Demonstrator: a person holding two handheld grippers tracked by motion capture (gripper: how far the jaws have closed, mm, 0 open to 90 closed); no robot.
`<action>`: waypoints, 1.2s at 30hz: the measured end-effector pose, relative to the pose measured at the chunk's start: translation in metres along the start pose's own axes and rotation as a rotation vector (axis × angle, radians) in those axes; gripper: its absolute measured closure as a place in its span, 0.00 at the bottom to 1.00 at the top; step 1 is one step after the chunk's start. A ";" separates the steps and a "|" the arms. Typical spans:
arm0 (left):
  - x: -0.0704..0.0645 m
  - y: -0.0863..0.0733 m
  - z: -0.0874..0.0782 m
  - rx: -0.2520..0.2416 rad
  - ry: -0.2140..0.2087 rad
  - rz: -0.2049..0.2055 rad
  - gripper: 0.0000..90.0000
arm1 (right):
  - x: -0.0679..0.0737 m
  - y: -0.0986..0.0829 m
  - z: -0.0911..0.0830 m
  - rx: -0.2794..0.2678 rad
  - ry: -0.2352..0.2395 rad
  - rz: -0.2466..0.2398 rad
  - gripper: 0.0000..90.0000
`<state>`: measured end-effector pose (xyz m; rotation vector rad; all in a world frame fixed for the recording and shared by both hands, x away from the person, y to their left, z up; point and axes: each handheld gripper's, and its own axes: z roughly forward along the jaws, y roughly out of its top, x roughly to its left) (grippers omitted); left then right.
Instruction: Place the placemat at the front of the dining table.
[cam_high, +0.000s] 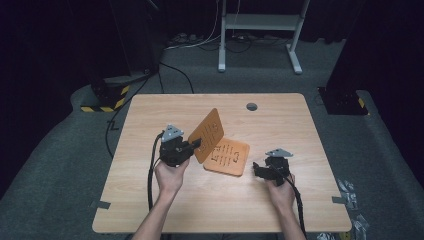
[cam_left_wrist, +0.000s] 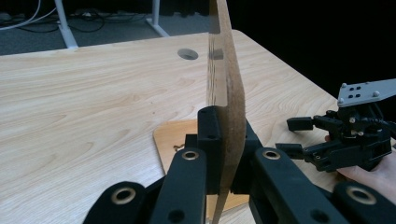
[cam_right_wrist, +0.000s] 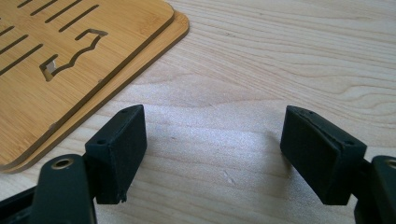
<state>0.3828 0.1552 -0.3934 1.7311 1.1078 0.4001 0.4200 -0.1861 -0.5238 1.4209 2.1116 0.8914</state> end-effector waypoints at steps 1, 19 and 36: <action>0.001 0.000 -0.002 0.001 0.002 -0.001 0.96 | 0.000 0.000 0.000 -0.001 -0.001 -0.001 0.25; 0.019 -0.002 -0.023 -0.023 0.041 -0.014 0.96 | 0.000 0.000 0.000 -0.006 -0.003 -0.005 0.25; 0.039 -0.015 -0.046 -0.041 0.102 -0.060 0.95 | 0.000 0.000 0.000 -0.006 -0.003 -0.006 0.25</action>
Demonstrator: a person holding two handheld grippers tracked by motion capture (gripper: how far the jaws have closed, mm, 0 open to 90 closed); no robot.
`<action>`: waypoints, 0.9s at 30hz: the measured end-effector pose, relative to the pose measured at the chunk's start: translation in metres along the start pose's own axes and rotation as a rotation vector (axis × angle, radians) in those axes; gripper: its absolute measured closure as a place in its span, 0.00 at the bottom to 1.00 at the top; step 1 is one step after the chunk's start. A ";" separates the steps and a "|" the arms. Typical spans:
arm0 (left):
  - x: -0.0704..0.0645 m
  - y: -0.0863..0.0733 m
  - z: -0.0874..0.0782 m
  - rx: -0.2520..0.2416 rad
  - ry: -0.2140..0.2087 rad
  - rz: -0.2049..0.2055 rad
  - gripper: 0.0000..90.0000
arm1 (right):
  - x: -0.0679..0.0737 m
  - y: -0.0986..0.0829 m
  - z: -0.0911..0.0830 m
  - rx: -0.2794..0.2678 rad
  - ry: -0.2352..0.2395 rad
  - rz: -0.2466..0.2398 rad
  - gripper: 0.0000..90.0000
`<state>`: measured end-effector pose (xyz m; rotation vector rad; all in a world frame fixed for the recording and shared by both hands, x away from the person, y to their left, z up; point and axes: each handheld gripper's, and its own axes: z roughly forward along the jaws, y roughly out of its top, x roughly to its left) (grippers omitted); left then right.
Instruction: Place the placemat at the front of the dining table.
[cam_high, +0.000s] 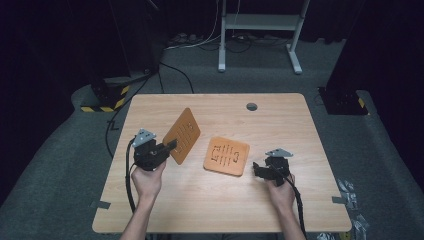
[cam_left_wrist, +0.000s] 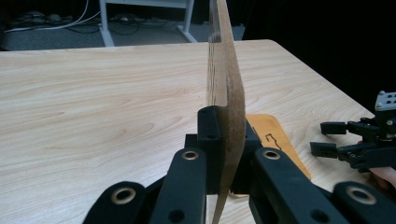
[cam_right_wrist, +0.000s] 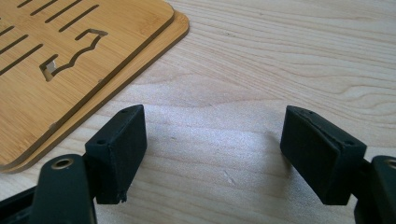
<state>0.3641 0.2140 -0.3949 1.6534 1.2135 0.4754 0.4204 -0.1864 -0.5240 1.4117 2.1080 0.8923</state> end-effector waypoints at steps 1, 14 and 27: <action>0.001 -0.001 -0.001 -0.003 0.005 -0.002 0.95 | 0.000 0.000 0.000 0.000 0.000 0.000 0.25; 0.015 -0.012 -0.017 -0.027 0.040 -0.050 0.96 | 0.000 0.000 0.000 0.000 0.000 0.000 0.25; 0.030 -0.018 -0.030 -0.033 0.098 -0.073 0.96 | 0.000 0.000 -0.001 0.009 0.006 0.000 0.25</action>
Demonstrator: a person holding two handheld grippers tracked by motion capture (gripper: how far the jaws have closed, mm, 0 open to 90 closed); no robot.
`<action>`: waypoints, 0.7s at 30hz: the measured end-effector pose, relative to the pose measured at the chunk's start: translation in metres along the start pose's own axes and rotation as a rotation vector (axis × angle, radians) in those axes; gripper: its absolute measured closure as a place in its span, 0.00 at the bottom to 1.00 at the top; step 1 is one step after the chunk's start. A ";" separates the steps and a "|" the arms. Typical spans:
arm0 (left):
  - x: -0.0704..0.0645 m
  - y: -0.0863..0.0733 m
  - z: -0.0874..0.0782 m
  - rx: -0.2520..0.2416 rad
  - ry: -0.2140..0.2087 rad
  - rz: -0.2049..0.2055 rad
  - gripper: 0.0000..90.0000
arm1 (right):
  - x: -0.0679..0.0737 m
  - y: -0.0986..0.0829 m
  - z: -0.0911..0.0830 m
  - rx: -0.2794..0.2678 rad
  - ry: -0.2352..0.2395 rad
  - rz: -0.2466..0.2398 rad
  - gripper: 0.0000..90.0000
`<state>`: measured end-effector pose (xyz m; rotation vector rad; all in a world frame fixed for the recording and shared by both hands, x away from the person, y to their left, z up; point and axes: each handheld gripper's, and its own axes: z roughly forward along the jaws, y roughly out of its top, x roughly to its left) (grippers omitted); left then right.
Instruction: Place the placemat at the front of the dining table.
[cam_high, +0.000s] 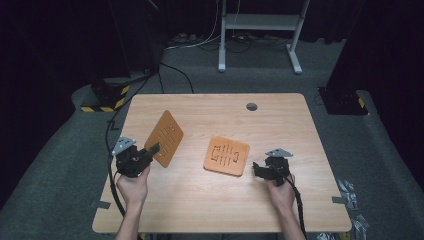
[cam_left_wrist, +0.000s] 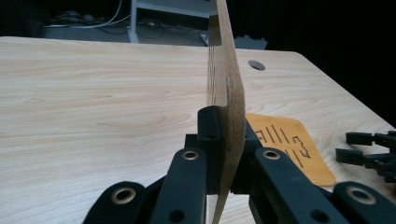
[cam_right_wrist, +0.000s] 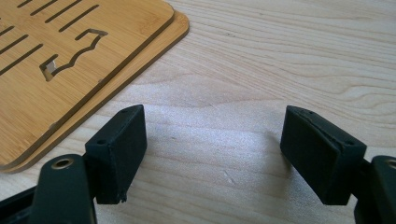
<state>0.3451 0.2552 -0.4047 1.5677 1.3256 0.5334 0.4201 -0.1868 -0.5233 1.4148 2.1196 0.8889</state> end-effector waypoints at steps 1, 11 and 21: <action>0.001 0.000 0.000 0.000 0.003 0.000 0.96 | 0.000 0.000 0.000 0.000 0.000 0.000 0.25; 0.010 0.000 0.000 0.000 0.026 -0.018 0.96 | 0.000 0.000 0.001 -0.010 -0.008 0.001 0.25; 0.013 0.000 0.006 0.006 0.044 -0.011 0.96 | 0.000 0.000 0.001 -0.009 -0.007 -0.001 0.25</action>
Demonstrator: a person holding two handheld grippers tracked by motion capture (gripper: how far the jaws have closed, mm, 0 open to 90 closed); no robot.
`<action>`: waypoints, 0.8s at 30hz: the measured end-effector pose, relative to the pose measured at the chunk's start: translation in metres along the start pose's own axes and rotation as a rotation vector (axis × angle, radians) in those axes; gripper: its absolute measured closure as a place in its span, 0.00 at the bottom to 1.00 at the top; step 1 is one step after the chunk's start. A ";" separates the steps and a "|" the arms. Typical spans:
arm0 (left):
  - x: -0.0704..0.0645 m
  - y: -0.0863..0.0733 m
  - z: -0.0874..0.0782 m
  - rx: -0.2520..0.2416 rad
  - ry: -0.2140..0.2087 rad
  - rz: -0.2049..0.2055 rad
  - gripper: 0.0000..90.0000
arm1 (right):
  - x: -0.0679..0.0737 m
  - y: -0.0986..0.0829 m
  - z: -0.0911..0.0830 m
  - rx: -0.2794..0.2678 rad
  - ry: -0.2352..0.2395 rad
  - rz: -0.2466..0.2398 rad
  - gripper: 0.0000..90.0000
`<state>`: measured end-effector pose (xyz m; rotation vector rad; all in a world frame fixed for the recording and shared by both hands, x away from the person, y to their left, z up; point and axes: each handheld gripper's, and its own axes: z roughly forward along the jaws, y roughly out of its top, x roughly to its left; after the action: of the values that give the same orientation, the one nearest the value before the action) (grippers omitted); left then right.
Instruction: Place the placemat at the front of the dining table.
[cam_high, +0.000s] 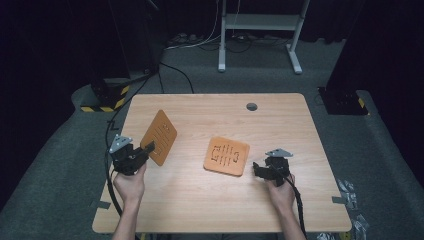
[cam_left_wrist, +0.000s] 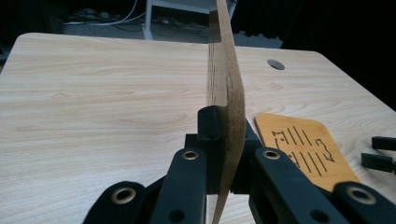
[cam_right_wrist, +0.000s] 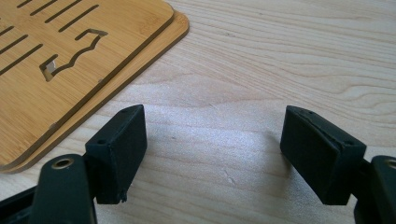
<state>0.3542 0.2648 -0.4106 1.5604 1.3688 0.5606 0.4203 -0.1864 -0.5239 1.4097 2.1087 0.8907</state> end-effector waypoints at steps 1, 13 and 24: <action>0.001 0.000 0.001 0.001 0.002 0.001 0.96 | 0.000 0.000 0.000 0.000 -0.001 0.002 0.25; 0.008 -0.006 0.013 0.017 0.050 -0.001 0.96 | 0.000 0.000 0.000 0.004 0.002 0.003 0.25; 0.013 -0.013 0.027 0.038 0.094 0.019 0.96 | 0.000 0.000 0.000 0.000 -0.001 0.001 0.25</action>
<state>0.3730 0.2661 -0.4366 1.5963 1.4439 0.6299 0.4203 -0.1863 -0.5239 1.4113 2.1072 0.8910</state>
